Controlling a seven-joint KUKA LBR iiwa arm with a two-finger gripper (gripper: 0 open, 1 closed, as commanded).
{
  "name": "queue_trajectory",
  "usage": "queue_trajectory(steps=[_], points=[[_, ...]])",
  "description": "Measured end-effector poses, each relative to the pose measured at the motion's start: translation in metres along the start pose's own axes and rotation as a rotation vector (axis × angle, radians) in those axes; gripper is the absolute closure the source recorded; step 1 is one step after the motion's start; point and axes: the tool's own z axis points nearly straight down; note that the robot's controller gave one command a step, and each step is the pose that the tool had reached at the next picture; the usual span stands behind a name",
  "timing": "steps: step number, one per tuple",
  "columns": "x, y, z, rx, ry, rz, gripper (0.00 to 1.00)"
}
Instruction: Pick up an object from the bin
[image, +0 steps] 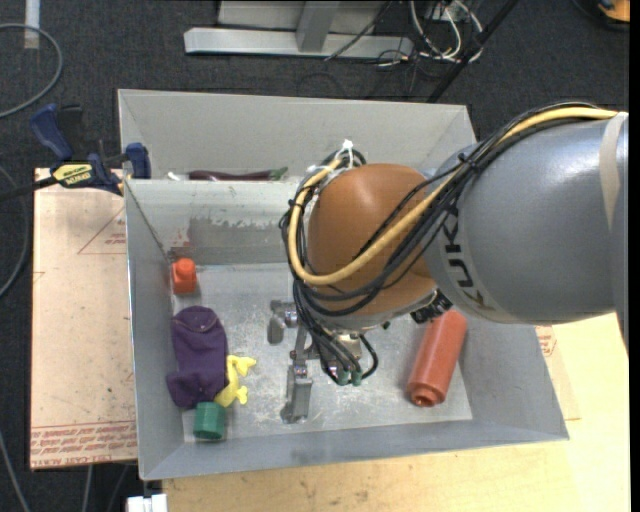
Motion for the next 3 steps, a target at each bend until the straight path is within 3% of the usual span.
queue_trajectory(steps=[1,2,3], points=[[-0.002,-0.001,-0.004,-0.001,-0.007,0.004,0.00],[-0.011,0.023,0.044,-0.004,-0.012,0.048,0.00],[-0.005,0.042,0.104,-0.003,-0.010,-0.022,0.00]])
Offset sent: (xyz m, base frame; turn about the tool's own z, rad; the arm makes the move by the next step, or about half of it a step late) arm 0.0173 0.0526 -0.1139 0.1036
